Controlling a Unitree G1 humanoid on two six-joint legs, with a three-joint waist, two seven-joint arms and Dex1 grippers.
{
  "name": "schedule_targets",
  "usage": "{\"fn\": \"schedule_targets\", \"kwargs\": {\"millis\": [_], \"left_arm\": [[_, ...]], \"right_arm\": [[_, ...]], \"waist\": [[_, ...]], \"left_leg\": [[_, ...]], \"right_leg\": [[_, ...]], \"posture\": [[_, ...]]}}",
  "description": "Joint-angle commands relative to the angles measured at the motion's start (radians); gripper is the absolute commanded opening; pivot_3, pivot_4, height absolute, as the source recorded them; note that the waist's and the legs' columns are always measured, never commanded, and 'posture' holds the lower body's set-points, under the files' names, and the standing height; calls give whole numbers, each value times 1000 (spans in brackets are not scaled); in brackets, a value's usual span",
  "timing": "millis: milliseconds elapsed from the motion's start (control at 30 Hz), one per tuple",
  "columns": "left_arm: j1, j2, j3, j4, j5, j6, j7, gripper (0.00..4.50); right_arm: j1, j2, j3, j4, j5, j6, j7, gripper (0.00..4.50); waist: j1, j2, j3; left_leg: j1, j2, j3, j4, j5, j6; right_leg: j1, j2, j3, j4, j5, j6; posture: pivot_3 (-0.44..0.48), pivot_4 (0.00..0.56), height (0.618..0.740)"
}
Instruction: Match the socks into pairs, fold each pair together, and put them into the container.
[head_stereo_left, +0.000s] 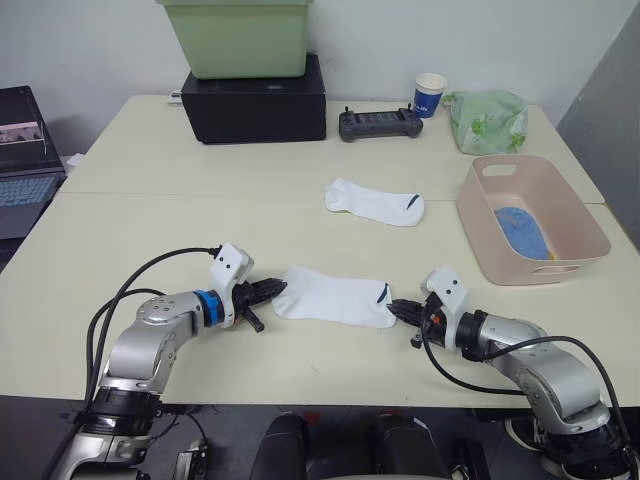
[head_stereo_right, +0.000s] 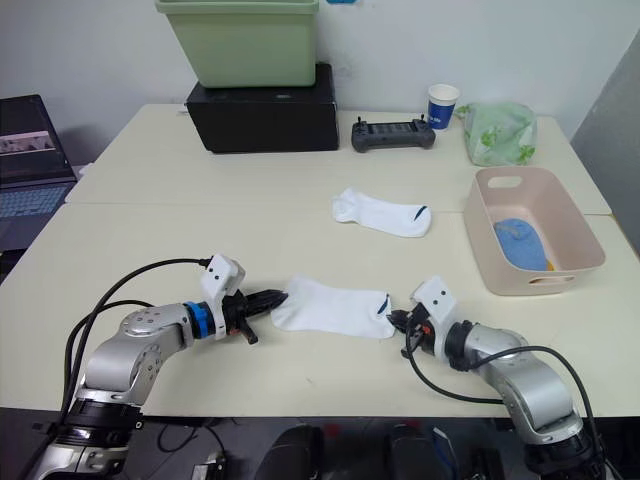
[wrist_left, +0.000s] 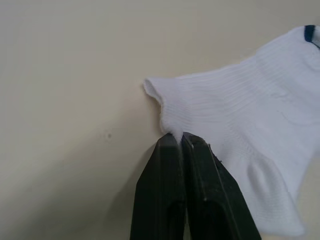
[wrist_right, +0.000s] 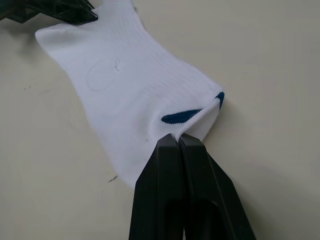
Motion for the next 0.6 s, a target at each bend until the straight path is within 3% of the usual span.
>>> {"fn": "schedule_targets", "kwargs": {"millis": [33, 267, 600], "left_arm": [[28, 9, 20, -65, -28, 31, 3, 8], [121, 5, 110, -225, -152, 158, 46, 8], [302, 34, 186, -398, -225, 241, 102, 8]], "right_arm": [[-19, -11, -17, -18, 25, -2, 23, 0], [-34, -39, -45, -39, 81, 31, 64, 0], [-36, -91, -46, -48, 164, 69, 151, 0]], "waist": [[0, 0, 0], [-1, 0, 0], [0, 0, 0]], "left_leg": [[0, 0, 0, 0, 0, 0], [0, 0, 0, 0, 0, 0], [0, 0, 0, 0, 0, 0]], "right_leg": [[0, 0, 0, 0, 0, 0], [0, 0, 0, 0, 0, 0], [0, -1, 0, -1, 0, 0]], "posture": [[0, 150, 740], [0, 150, 740], [0, 150, 740]]}}
